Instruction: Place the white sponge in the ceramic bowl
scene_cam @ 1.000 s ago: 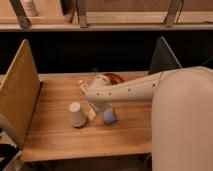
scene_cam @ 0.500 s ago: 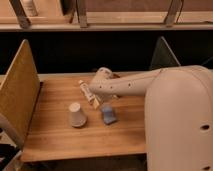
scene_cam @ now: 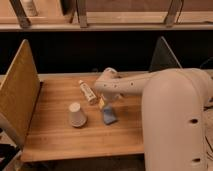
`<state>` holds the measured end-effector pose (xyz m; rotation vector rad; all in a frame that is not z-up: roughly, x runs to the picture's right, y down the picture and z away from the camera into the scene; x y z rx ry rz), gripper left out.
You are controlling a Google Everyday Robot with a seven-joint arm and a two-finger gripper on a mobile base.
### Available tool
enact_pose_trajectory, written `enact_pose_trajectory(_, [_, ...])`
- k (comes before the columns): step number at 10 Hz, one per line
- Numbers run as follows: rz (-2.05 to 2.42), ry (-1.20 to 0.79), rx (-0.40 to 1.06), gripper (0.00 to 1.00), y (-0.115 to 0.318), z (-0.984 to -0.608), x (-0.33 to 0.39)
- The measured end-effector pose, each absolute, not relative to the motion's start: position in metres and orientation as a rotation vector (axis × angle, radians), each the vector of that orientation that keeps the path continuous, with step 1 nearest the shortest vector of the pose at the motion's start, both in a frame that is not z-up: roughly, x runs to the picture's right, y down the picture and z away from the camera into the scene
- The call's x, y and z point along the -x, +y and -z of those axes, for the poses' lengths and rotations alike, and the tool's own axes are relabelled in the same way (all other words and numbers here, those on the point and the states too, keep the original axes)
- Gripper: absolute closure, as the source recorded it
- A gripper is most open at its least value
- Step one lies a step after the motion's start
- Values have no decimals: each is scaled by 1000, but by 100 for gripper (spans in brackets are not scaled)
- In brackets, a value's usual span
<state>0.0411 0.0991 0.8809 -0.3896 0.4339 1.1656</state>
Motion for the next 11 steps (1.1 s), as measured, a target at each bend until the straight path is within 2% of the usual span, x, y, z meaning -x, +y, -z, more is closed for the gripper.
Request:
enact_pose_trajectory(6, [-1148, 467, 420, 22, 109, -881, -42])
enact_pose_trajectory(11, [-1182, 505, 478, 22, 134, -890, -54])
